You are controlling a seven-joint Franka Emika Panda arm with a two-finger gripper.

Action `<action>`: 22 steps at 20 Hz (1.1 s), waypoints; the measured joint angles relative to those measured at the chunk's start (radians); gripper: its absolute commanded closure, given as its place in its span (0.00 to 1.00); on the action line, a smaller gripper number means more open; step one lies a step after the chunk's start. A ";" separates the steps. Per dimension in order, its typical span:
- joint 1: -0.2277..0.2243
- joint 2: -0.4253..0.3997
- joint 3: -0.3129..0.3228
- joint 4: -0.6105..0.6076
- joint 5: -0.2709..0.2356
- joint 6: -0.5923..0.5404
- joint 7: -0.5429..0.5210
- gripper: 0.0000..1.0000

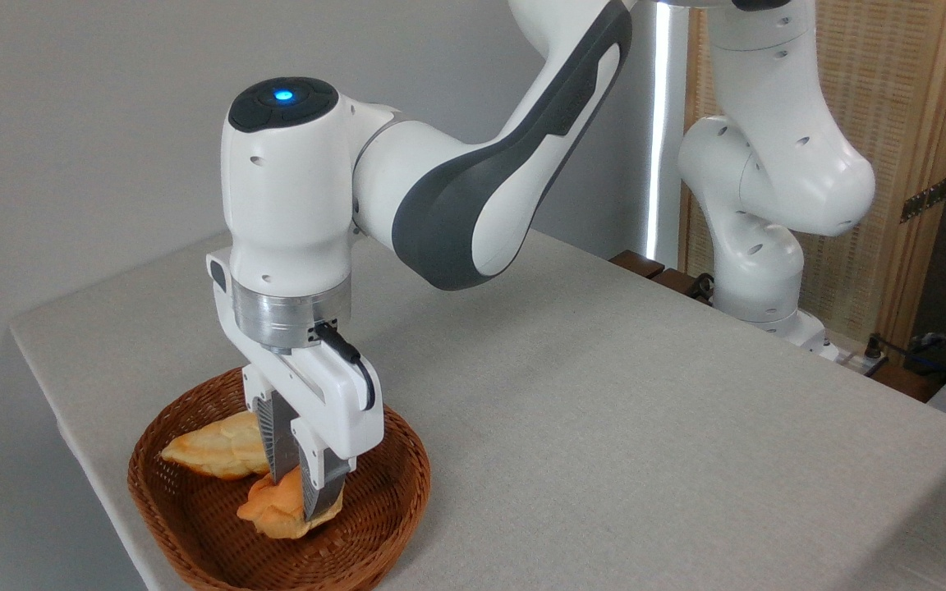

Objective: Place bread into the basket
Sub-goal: 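Lower the roll into the basket beside the flatbread, then open the gripper to release the roll and raise it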

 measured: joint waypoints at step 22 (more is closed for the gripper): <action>-0.001 -0.022 -0.004 0.018 0.015 -0.019 -0.001 0.00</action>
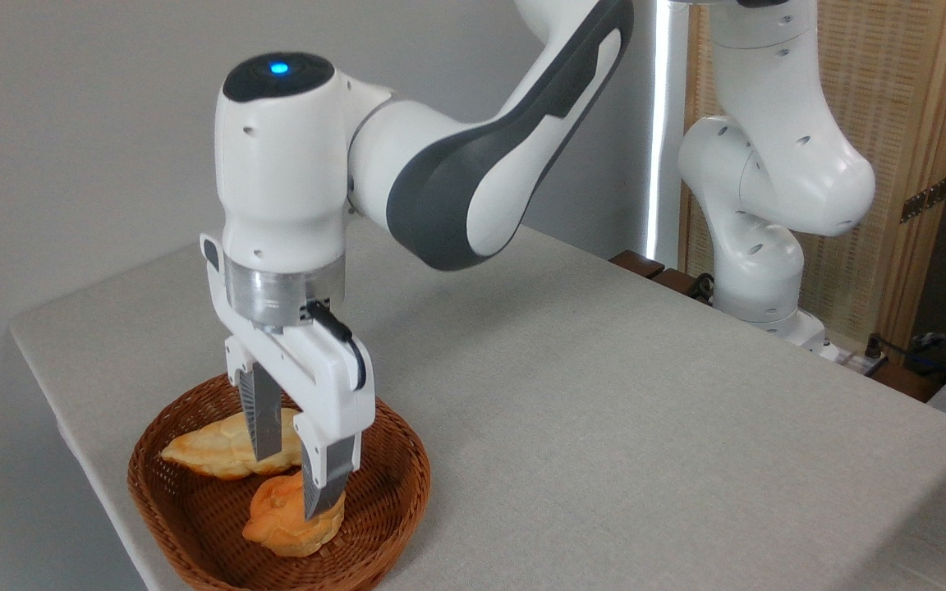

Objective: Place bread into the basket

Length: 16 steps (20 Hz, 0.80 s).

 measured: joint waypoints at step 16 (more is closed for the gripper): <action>-0.001 -0.217 -0.081 0.091 0.076 -0.521 -0.122 0.00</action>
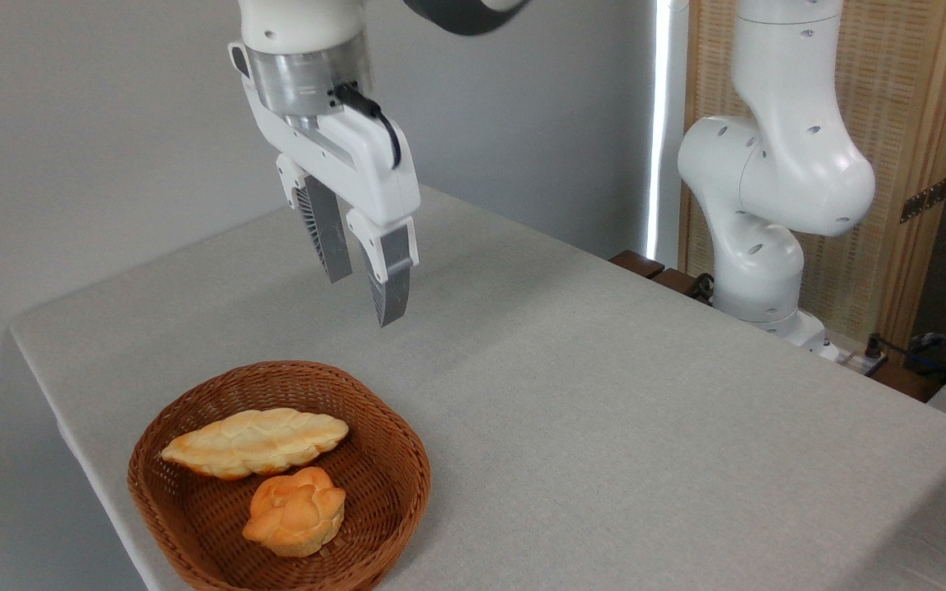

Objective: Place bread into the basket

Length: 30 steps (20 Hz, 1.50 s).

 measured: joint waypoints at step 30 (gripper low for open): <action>0.021 0.001 -0.019 -0.001 0.060 0.087 -0.056 0.00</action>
